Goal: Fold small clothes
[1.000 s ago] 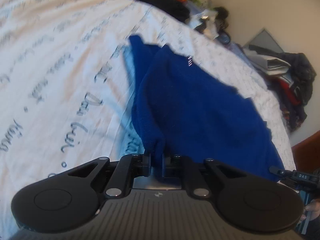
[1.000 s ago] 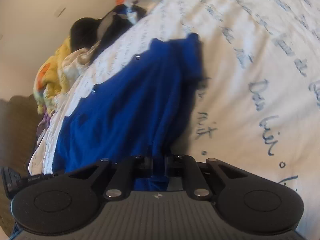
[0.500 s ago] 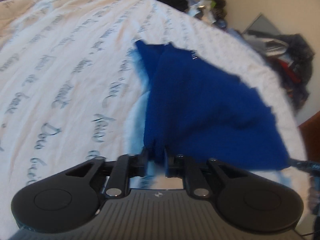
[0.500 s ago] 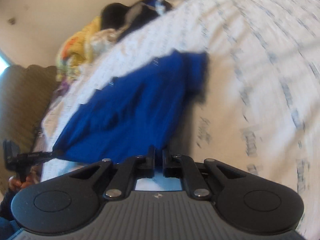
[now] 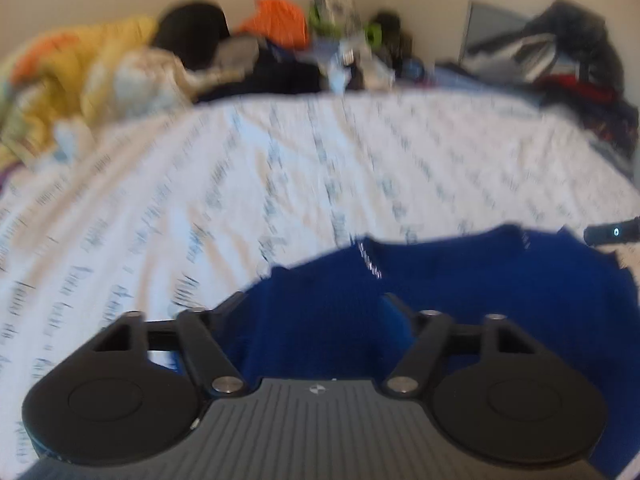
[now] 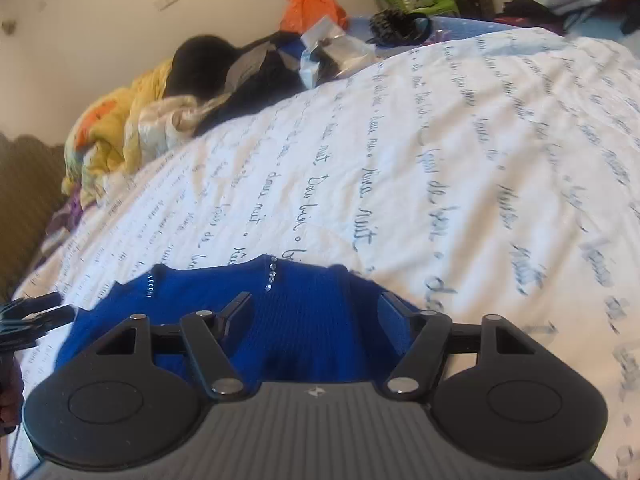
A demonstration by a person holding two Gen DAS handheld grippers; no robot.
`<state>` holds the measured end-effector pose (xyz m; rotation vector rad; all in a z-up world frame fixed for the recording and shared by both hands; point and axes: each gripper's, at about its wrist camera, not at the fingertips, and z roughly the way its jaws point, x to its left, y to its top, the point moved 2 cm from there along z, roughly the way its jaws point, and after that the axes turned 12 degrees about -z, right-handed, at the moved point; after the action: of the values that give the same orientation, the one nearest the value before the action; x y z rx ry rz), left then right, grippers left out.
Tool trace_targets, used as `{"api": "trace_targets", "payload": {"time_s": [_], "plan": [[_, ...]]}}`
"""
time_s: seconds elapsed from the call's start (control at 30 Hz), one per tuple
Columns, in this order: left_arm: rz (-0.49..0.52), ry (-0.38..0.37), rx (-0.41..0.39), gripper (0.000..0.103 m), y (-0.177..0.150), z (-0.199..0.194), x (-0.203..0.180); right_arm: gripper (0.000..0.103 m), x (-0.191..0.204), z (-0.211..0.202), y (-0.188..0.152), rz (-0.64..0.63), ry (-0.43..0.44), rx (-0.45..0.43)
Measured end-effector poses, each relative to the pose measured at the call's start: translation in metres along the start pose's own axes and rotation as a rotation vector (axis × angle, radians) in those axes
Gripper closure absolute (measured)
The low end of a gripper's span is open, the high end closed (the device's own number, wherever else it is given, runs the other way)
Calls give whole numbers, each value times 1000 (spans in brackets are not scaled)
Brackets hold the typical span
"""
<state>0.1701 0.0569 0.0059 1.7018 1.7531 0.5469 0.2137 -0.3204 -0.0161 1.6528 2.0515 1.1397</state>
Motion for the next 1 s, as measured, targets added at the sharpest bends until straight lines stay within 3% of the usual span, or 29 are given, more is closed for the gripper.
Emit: {"api": "trace_targets", "payload": {"time_s": [0.03,0.07,0.1,0.13,0.17,0.2,0.23,0.3,0.47,0.53,0.63,0.67,0.73,0.77,0.8,0.83,0.87,0.9,0.93,1.0], "plan": [[-2,8,31,35,-2,15,0,39,3,11,2,-22,-21,23],[-6,15,46,36,-4,24,1,47,7,20,1,-49,-45,56],[-4,12,52,35,-4,31,1,61,9,26,-3,-78,-62,90],[0,10,42,35,-6,33,2,67,11,31,-8,-102,-59,117],[2,7,32,44,-5,32,2,73,14,33,-10,-126,-56,115],[3,14,17,78,-4,30,3,92,16,32,-13,-151,-53,109],[7,24,5,99,-3,27,4,95,15,31,-14,-156,-51,110],[-36,4,-18,97,5,18,9,95,14,20,-10,-143,-30,53],[-6,15,-141,97,27,-8,4,95,14,-15,13,-104,-4,-118],[19,59,-142,97,32,7,2,95,6,-3,16,-80,-25,-107],[64,134,-52,96,20,49,-1,95,-7,42,5,-45,-80,-27],[78,142,-70,96,15,50,-4,93,-8,52,-1,-21,-81,-16],[101,145,-99,87,8,37,-7,83,-3,50,-8,-14,-111,-62],[91,128,-103,67,6,26,-7,70,1,45,-8,-27,-132,-55],[85,105,-129,43,4,13,-7,50,4,37,-7,-46,-156,-60],[79,87,-181,33,1,-1,-9,42,10,24,-7,-61,-203,-85],[78,80,-231,15,-3,-13,-14,34,16,11,-8,-65,-240,-132],[87,71,-255,8,-6,-18,-23,34,25,0,-11,-76,-240,-187],[103,60,-257,9,-7,-19,-33,34,38,-5,-12,-113,-206,-218],[152,58,-222,9,-10,-6,-53,36,66,1,-13,-217,-175,-204]]}}
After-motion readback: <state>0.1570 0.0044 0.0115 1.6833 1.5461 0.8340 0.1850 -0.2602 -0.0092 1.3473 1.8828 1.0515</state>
